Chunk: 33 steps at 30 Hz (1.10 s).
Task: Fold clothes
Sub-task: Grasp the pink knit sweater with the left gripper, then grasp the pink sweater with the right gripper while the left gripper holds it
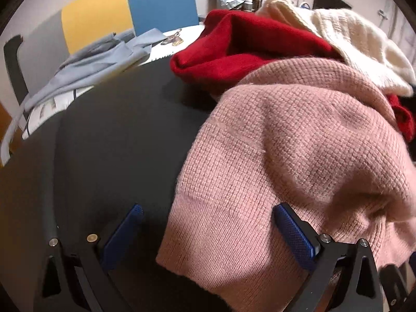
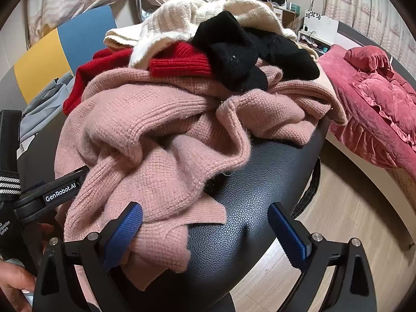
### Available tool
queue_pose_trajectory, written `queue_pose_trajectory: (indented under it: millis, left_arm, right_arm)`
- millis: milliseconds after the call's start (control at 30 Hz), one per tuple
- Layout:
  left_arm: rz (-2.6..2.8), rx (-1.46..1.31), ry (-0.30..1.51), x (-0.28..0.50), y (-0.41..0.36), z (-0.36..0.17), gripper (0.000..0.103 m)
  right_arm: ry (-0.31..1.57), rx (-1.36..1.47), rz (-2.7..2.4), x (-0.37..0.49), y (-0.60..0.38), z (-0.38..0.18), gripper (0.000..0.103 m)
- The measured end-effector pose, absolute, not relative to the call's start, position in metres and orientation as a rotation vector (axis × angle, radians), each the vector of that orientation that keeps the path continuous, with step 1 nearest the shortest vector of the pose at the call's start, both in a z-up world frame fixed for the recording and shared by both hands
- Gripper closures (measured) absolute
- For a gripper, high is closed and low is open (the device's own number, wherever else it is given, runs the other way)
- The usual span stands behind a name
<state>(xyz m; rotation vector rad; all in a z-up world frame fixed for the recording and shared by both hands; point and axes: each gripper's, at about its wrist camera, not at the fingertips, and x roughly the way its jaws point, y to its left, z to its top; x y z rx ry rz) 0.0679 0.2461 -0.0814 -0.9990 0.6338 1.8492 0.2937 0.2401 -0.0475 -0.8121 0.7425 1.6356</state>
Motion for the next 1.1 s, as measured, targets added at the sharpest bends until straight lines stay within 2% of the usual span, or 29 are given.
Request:
queue_pose_trajectory:
  millis: [133,167,200,267,300,333,367,400,533,567,833,867,933,967,1000,1067,1100]
  left_arm:
    - [1.844,-0.995,0.630,0.070,0.244,-0.081,0.001]
    - [1.823,-1.002,0.614,0.070,0.243,-0.080,0.006]
    - [1.800,-1.011,0.597,0.070,0.242,-0.078,0.020]
    - [1.757,-1.030,0.564,0.071,0.241,-0.074,0.037]
    - [1.742,-1.032,0.552,0.073,0.240,-0.070,0.039]
    - [1.728,-1.033,0.541,0.075,0.238,-0.066,0.039]
    - [1.714,-1.034,0.529,0.077,0.237,-0.062,0.033]
    - [1.706,-1.027,0.531,0.080,0.236,-0.058,0.022]
    - [1.680,-0.873,0.547,0.103,0.229,-0.037,0.012]
    - [1.672,-0.835,0.569,0.110,0.231,-0.035,0.002]
    - [1.625,-0.699,0.732,0.136,0.244,-0.052,0.000]
    - [1.623,-0.688,0.747,0.138,0.244,-0.057,0.004]
    - [1.594,-0.691,0.755,0.139,0.243,-0.062,0.035]
    - [1.563,-0.708,0.745,0.138,0.243,-0.063,0.071]
    - [1.533,-0.724,0.736,0.137,0.243,-0.064,0.089]
    - [1.515,-0.698,0.736,0.142,0.239,-0.060,0.097]
    - [1.516,-0.682,0.733,0.145,0.236,-0.056,0.098]
  right_arm:
    - [0.739,-0.818,1.633,0.291,0.240,-0.048,0.003]
    - [0.737,-0.818,1.632,0.291,0.240,-0.048,0.003]
    - [0.735,-0.818,1.633,0.290,0.240,-0.047,0.003]
    - [0.721,-0.811,1.633,0.291,0.239,-0.045,0.003]
    - [0.723,-0.795,1.638,0.293,0.240,-0.043,0.003]
    - [0.727,-0.777,1.644,0.295,0.240,-0.042,0.003]
    - [0.730,-0.758,1.650,0.297,0.241,-0.041,0.003]
    - [0.746,-0.737,1.655,0.303,0.248,-0.039,0.003]
    - [0.762,-0.706,1.624,0.316,0.267,-0.035,0.003]
    - [0.754,-0.706,1.616,0.319,0.269,-0.034,0.003]
    - [0.753,-0.680,1.571,0.343,0.272,-0.032,0.004]
    - [0.754,-0.682,1.568,0.345,0.273,-0.033,0.003]
    - [0.758,-0.676,1.590,0.346,0.276,-0.032,0.003]
    - [0.757,-0.674,1.603,0.345,0.278,-0.031,0.003]
    - [0.748,-0.671,1.613,0.345,0.281,-0.029,0.003]
    - [0.716,-0.648,1.625,0.344,0.287,-0.022,0.003]
    - [0.705,-0.637,1.630,0.344,0.291,-0.019,0.003]
